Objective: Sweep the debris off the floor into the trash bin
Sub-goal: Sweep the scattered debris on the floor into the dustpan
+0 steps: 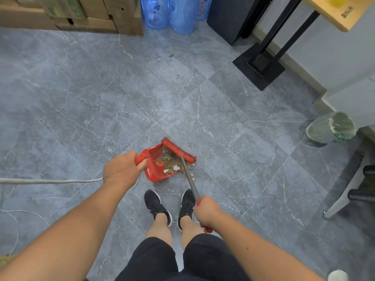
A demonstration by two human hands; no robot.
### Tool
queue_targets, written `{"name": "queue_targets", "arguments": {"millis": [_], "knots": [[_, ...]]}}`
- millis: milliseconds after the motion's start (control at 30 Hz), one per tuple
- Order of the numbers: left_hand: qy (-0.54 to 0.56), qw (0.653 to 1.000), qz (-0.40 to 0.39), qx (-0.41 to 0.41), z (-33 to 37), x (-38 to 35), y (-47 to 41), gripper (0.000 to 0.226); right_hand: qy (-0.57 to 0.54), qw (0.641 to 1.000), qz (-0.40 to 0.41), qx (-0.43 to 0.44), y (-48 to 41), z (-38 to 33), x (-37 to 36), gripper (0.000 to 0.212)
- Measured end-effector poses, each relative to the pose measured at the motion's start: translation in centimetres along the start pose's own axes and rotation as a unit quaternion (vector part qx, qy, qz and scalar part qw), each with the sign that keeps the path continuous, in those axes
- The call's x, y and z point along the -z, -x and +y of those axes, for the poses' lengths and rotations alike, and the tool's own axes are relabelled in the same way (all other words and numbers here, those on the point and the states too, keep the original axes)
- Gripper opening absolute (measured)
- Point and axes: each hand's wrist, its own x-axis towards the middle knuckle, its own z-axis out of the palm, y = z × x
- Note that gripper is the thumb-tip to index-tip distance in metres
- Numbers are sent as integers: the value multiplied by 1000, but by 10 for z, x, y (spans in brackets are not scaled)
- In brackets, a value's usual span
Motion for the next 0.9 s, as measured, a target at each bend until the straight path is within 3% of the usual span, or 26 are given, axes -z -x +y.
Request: {"name": "queue_targets", "arguments": {"millis": [200,633,900], "knots": [[-8,1000,-5,2,-9,0,4,48,-114,993,-4,-4,3,6,14,17],[-29,998,-48,-36,-21,9,-5,51,-181,983,1,-33,6,-11,43,25],[-59,993,-58,-79,-21,18,-21,38,-188,981,-14,-55,8,-32,67,8]]}}
